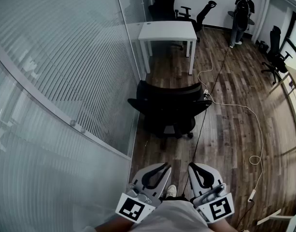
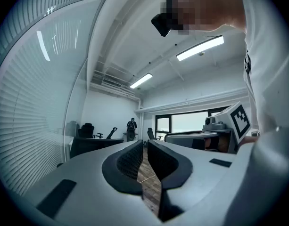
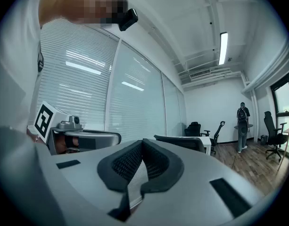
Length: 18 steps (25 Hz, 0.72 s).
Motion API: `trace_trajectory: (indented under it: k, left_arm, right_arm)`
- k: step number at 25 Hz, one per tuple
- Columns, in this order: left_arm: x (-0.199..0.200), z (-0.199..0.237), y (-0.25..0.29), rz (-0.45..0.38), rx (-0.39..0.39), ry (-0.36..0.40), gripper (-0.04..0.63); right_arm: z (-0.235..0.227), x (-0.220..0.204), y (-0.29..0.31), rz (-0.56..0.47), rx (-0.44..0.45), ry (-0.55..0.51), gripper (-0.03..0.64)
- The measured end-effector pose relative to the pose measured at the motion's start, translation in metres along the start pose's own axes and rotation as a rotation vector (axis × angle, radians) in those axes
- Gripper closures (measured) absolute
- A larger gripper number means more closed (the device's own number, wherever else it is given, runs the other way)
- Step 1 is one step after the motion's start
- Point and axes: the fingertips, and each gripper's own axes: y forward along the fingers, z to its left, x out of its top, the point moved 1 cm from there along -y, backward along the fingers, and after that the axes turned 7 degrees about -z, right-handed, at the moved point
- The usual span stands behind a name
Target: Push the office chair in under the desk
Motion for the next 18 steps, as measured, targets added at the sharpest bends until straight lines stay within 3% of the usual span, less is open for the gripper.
trace_trajectory:
  k: [18]
  left_arm:
    - [-0.009,-0.021,0.026,0.006,0.038,0.011,0.54]
  right_arm:
    - [-0.026,-0.002,-0.014,-0.014,0.056,0.033,0.586]
